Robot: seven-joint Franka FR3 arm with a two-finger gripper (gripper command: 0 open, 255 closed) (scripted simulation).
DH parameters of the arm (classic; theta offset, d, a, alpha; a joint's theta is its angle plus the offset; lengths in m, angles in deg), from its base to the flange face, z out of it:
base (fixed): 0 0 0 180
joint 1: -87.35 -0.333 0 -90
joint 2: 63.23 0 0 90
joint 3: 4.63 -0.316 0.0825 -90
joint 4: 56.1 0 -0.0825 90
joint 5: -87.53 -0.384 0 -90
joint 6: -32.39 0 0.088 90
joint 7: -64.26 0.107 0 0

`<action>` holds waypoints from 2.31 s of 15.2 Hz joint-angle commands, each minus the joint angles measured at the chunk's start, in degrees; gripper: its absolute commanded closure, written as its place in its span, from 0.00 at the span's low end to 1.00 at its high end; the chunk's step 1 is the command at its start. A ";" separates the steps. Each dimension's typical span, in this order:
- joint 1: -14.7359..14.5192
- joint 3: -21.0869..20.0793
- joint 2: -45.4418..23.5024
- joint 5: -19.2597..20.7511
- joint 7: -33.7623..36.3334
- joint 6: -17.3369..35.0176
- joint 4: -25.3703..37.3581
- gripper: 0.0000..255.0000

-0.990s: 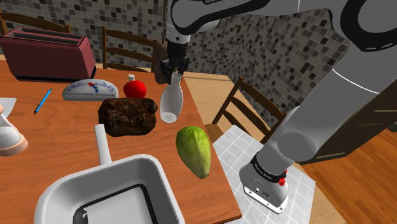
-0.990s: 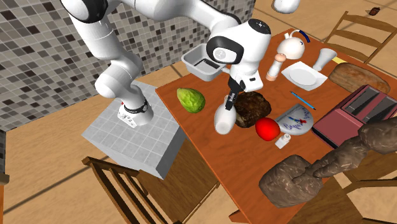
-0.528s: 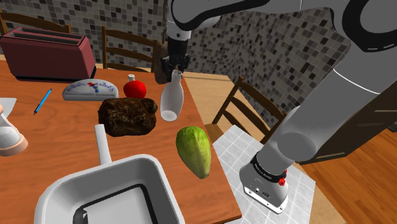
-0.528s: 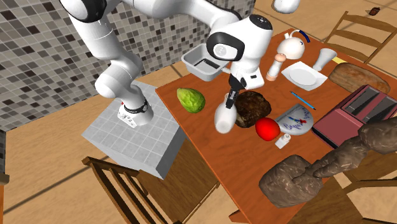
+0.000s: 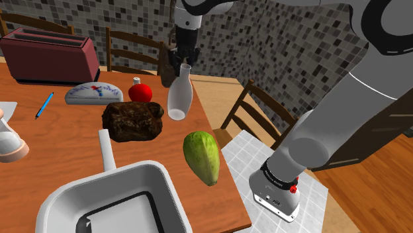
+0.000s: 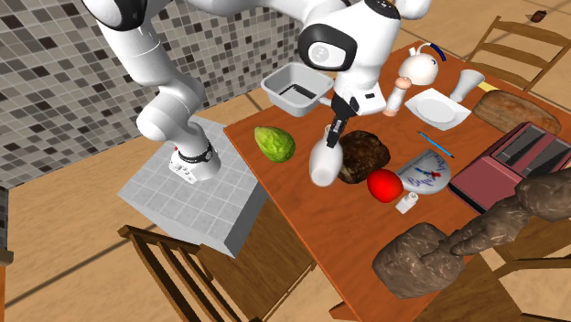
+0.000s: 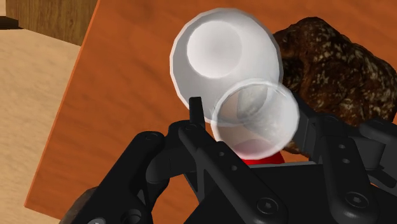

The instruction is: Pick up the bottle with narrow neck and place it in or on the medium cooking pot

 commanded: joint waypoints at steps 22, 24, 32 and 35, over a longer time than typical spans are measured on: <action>0.12 0.15 0.10 0.04 -0.18 -18.03 17.95 1.00; 0.12 0.14 -0.23 0.08 -0.16 -19.64 19.88 1.00; -2.79 -3.34 1.22 -0.97 6.27 -23.70 22.54 1.00; -4.53 -5.56 1.66 -1.61 10.29 -25.04 23.53 1.00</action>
